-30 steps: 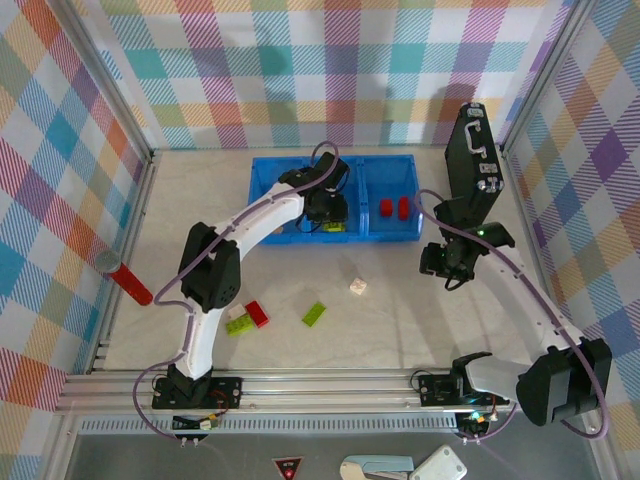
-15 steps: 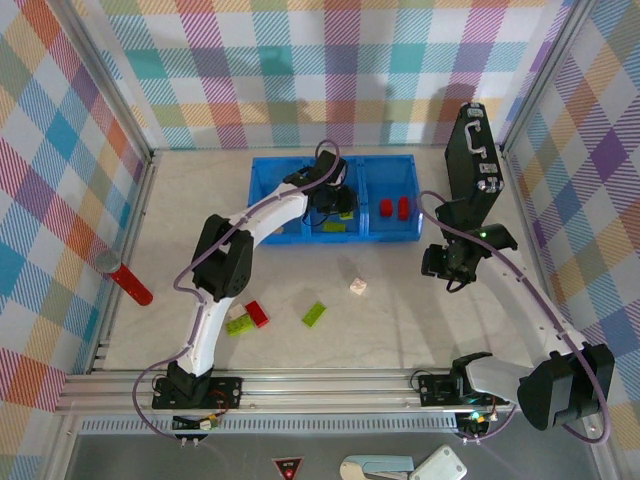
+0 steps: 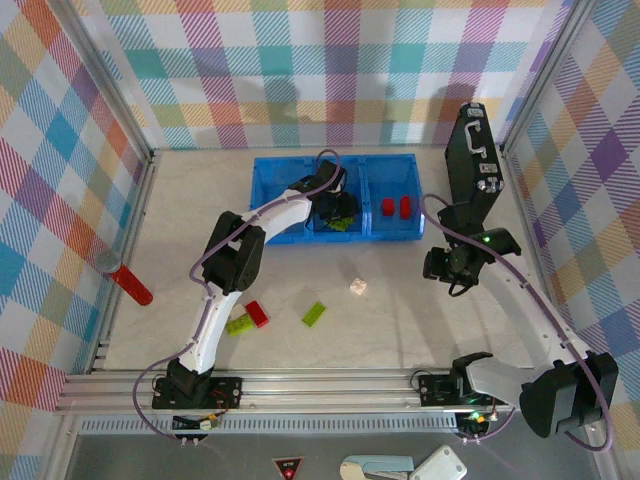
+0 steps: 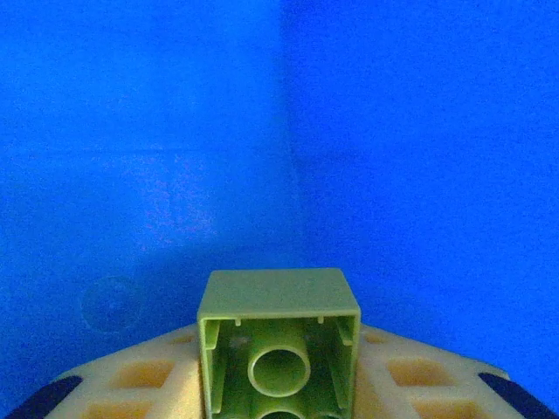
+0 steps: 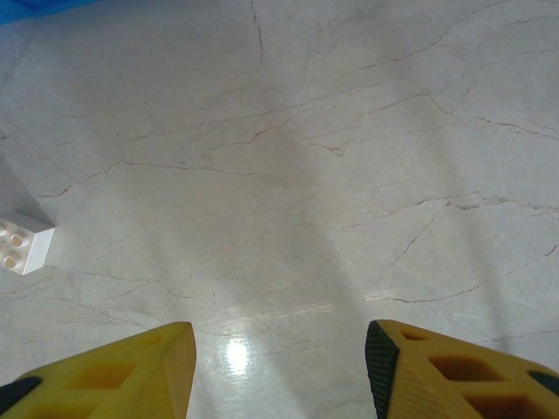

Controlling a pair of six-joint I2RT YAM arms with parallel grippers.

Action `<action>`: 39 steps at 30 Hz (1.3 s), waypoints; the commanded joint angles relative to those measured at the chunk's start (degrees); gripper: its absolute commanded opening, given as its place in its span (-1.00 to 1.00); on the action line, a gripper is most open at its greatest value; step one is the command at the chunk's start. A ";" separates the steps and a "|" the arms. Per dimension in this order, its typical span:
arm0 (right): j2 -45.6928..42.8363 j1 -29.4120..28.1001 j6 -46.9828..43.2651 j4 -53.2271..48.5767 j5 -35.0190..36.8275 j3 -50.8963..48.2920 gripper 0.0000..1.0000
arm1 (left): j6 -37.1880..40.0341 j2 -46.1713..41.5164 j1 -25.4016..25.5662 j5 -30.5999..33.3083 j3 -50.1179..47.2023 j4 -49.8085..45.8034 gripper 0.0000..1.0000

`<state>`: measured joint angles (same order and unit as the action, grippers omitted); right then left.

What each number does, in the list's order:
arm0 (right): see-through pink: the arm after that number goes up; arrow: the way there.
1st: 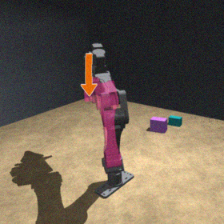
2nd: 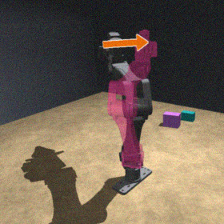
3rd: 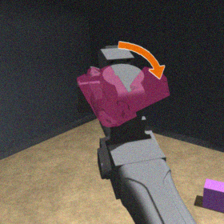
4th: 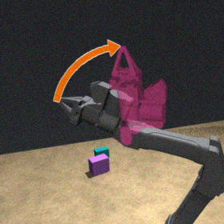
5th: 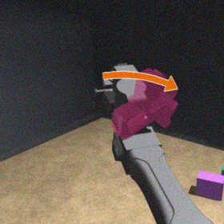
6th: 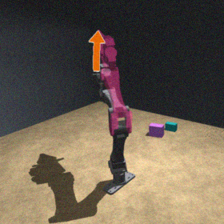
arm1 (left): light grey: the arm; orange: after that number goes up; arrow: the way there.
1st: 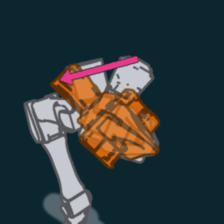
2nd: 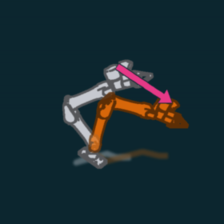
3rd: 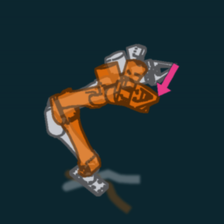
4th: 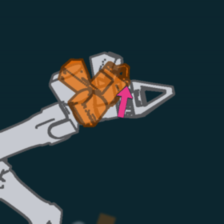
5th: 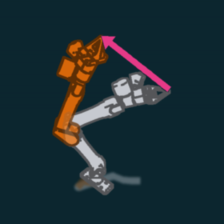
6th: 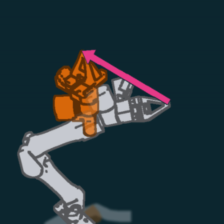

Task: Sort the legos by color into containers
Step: Place the lego in the container.

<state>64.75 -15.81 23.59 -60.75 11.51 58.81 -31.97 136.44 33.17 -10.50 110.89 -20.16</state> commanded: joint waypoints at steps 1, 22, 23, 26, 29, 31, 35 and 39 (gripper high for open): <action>-0.74 -0.28 1.19 -1.43 0.01 -0.27 0.11 | -1.00 1.28 -0.35 -1.45 0.96 1.84 -0.21; -1.65 -0.36 2.15 -1.48 -2.67 0.87 0.11 | -0.54 -3.85 -0.47 -2.02 0.85 0.80 -0.11; -1.51 -0.36 2.21 -1.39 -2.93 1.04 0.11 | -0.34 -4.37 -0.47 -2.12 0.85 0.66 -0.11; -0.99 -0.37 2.06 -1.21 -3.73 1.34 0.11 | 0.09 -5.86 -0.47 -2.32 0.73 -0.20 -0.11; -0.37 -0.42 1.86 -1.24 -4.04 1.74 0.10 | 0.54 -7.33 -0.47 -2.35 0.63 -0.95 -0.11; -0.16 -0.44 1.96 -0.99 -4.36 1.84 0.10 | 0.90 -8.38 -0.48 -2.35 0.50 -1.59 -0.11; 0.33 -0.53 2.42 -0.17 -5.60 1.56 0.10 | 1.78 -11.08 -0.48 -2.00 -0.54 -2.80 -0.11; 1.67 -1.12 2.74 0.71 -6.36 1.55 0.10 | 2.79 -14.13 -0.48 -1.30 -2.01 -4.75 -0.11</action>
<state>65.56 -16.27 25.12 -60.69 6.61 58.92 -31.18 126.06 33.06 -11.53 110.28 -21.58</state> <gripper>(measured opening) 0.549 0.443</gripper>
